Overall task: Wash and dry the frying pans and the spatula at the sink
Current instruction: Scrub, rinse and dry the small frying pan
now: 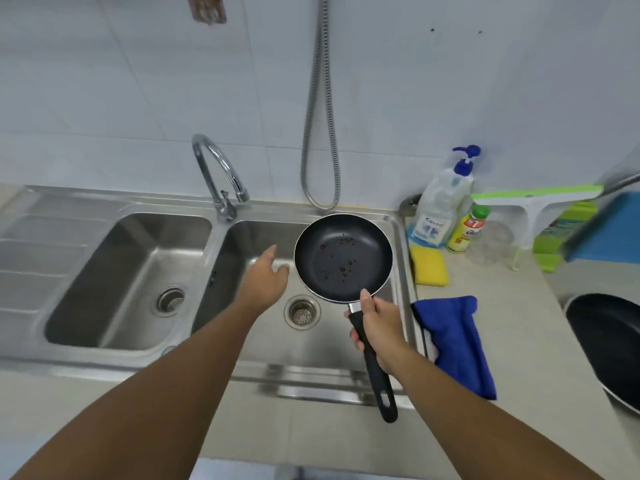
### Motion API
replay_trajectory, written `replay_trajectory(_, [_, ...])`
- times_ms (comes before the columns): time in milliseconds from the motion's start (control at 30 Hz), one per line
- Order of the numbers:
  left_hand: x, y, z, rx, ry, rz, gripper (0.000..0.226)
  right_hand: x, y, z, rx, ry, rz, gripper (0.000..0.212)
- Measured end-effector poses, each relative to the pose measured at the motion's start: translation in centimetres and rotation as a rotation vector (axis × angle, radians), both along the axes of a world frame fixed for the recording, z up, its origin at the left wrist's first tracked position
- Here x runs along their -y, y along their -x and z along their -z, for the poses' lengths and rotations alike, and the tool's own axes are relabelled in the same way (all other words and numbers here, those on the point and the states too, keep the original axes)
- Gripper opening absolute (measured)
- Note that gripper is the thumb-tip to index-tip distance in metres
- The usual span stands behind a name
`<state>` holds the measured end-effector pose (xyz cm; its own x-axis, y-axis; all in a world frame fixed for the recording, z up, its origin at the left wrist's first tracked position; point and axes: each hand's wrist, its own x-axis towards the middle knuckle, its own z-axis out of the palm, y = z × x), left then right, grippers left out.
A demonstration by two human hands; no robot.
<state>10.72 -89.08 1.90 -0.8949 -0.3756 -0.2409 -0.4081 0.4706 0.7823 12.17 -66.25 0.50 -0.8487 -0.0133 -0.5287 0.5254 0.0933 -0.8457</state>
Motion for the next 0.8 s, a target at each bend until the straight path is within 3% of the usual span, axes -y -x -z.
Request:
replay_trajectory(233, [11.0, 6.6, -2.9, 0.051, 0.281, 0.066, 0.042, 7.3, 0.1, 1.7, 0.017, 0.001, 0.014, 0.042])
replay_trajectory(433, [15.9, 11.9, -1.9, 0.046, 0.423, 0.264, 0.079, 10.9, 1.7, 2.3, 0.006, 0.013, -0.002, 0.04])
replay_trajectory(600, [16.6, 12.1, -0.4, 0.199, 0.498, 0.306, 0.068, 12.5, 2.5, 2.2, 0.01, 0.02, -0.021, 0.041])
replay_trajectory(800, [17.6, 13.4, -0.5, -0.091, 0.609, 0.207, 0.068, 13.2, 2.8, 2.2, 0.023, 0.035, -0.031, 0.042])
